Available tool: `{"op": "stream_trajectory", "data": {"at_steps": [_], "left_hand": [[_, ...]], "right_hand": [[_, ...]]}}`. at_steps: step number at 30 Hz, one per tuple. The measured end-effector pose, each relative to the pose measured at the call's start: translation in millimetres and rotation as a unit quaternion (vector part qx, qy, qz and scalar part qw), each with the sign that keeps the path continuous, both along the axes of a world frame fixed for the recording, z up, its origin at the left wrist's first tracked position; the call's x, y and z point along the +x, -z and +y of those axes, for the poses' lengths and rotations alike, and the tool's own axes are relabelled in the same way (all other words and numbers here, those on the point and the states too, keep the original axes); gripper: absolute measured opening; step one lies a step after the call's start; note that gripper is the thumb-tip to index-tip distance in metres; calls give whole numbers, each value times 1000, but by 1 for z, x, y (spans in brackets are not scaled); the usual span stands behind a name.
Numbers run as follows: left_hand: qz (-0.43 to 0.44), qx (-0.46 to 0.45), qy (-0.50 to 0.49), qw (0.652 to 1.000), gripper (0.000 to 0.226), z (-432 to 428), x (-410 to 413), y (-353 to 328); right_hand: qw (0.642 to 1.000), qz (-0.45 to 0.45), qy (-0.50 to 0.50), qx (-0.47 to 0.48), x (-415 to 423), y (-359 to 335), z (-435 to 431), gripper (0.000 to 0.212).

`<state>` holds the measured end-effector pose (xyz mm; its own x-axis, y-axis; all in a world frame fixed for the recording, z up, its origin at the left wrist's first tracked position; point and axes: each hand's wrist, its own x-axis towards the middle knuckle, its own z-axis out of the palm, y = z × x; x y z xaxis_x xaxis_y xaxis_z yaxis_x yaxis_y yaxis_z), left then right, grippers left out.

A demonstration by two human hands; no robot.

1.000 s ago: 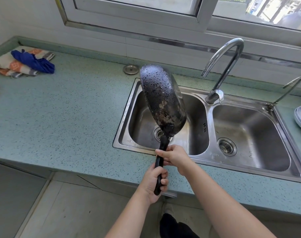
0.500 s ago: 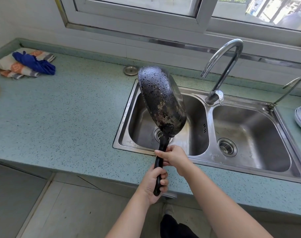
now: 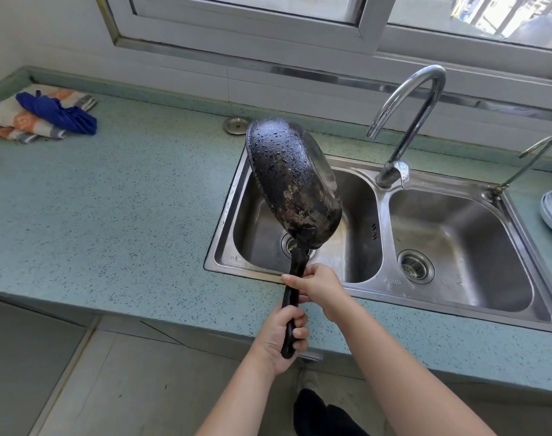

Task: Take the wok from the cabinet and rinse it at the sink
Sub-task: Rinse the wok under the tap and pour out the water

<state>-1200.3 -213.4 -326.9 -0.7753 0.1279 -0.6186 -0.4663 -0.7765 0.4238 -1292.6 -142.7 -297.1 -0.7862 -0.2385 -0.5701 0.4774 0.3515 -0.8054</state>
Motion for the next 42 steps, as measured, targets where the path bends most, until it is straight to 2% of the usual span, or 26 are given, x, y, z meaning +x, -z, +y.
{"op": "stream_trajectory", "data": {"at_steps": [8,14,18,38,42], "left_hand": [[9,-68,11,998,19,1,0,1],[15,-141,16,990,15,2,0,-2],[21,-171,23,985,16,1,-2,-6],[-18,-211,53,976,27,16,-9,-8],[-40,-201,42,978,24,19,-9,-5]], "right_hand": [[1000,-23,10,-9,2,-1,2,22],[995,-66,24,-77,4,-8,7,8],[992,-84,30,-92,6,-10,9,7],[988,-96,87,-90,12,-6,19,15],[987,-93,87,-94,14,1,21,26]]}}
